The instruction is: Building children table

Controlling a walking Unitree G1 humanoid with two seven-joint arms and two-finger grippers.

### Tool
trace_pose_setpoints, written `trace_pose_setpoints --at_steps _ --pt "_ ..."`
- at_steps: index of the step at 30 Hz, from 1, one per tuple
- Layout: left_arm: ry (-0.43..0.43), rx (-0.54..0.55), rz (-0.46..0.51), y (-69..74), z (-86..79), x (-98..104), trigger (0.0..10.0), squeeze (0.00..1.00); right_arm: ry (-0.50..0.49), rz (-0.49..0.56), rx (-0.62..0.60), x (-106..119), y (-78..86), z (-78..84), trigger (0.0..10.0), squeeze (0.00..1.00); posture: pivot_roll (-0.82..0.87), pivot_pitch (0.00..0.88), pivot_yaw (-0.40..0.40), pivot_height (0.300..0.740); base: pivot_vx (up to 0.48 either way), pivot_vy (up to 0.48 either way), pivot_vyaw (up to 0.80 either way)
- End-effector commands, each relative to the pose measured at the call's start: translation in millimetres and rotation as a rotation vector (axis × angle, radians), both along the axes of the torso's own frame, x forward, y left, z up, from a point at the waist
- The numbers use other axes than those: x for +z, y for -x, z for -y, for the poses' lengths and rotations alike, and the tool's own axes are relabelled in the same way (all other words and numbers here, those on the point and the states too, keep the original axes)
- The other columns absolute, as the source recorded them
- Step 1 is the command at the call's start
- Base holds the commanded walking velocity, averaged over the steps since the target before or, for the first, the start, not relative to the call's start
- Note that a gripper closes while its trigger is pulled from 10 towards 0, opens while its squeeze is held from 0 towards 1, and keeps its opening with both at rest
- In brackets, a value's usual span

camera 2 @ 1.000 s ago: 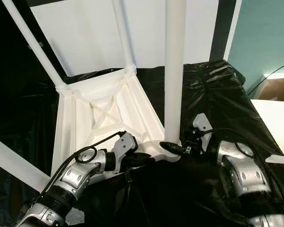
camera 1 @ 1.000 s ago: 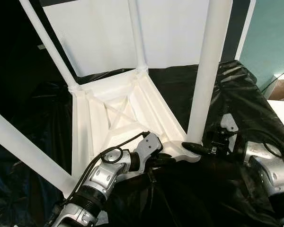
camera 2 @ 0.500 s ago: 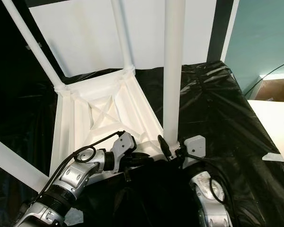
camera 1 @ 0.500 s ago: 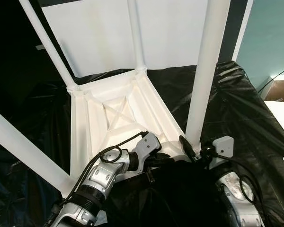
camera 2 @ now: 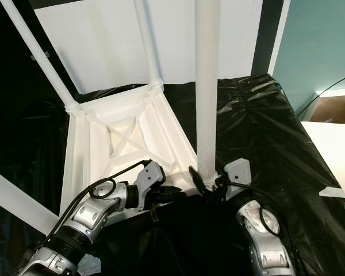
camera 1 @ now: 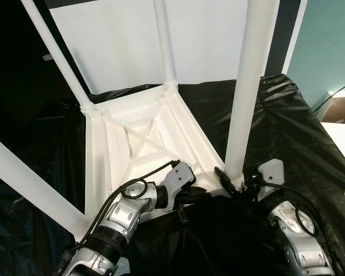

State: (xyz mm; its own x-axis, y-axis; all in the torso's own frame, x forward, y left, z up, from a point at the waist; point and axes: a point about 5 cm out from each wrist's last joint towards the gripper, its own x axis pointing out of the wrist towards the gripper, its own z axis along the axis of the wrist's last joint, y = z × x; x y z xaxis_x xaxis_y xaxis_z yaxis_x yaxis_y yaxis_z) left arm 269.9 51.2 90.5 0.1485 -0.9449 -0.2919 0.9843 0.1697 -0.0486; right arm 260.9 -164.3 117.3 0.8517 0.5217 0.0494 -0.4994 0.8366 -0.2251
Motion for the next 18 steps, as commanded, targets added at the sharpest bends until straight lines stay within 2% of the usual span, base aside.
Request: trace_pose_setpoints --at_steps 1,3,4,5,6,7,8,11,13,18 --pt "-0.008 -0.01 -0.154 19.0 -6.3 -32 10.0 0.0 -0.004 -0.044 0.045 -3 -1.9 2.1 10.0 0.0 -0.06 0.0 0.059 0.74 0.0 0.0 0.0" --pt "-0.01 -0.008 -0.15 18.7 -5.6 -33 10.0 0.0 0.009 -0.066 0.173 3 -2.9 -1.1 10.0 0.0 -0.06 0.0 0.058 0.74 0.0 0.0 0.0" --pt "-0.01 -0.008 -0.15 18.7 -5.6 -33 10.0 0.0 0.009 -0.066 0.173 3 -2.9 -1.1 10.0 0.0 -0.06 0.0 0.058 0.74 0.0 0.0 0.0" --pt "-0.01 -0.008 -0.149 18.6 -5.2 -33 10.0 0.0 0.024 -0.074 0.222 4 -2.7 -2.1 10.0 0.0 -0.06 0.0 0.058 0.74 0.0 0.0 0.0" --pt "-0.012 -0.009 -0.146 18.0 -5.0 -33 10.0 0.0 0.047 -0.077 0.276 5 -1.9 -3.2 0.5 0.0 -0.06 0.0 0.057 0.74 0.0 0.0 0.0" --pt "-0.012 -0.009 -0.146 18.0 -5.0 -33 10.0 0.0 0.047 -0.077 0.276 5 -1.9 -3.2 0.5 0.0 -0.06 0.0 0.057 0.74 0.0 0.0 0.0" --pt "-0.014 -0.01 -0.141 17.0 -5.0 -32 10.0 0.0 0.073 -0.087 0.353 8 -0.9 -3.8 0.0 0.0 -0.06 0.0 0.057 0.74 0.0 0.0 0.0" --pt "-0.015 -0.009 -0.14 16.7 -5.2 -32 10.0 0.0 0.079 -0.093 0.381 9 -0.9 -3.9 0.0 0.0 -0.06 0.0 0.057 0.74 0.0 0.0 0.0" --pt "-0.017 -0.009 -0.14 16.7 -5.6 -32 10.0 0.0 0.11 -0.143 0.447 7 3.3 -4.2 0.0 0.0 -0.06 0.0 0.058 0.74 0.0 0.0 0.0" --pt "-0.018 -0.01 -0.142 17.1 -5.8 -32 10.0 0.0 0.12 -0.198 0.475 3 7.6 -3.2 0.0 0.0 -0.06 0.0 0.059 0.74 0.0 0.0 0.0"
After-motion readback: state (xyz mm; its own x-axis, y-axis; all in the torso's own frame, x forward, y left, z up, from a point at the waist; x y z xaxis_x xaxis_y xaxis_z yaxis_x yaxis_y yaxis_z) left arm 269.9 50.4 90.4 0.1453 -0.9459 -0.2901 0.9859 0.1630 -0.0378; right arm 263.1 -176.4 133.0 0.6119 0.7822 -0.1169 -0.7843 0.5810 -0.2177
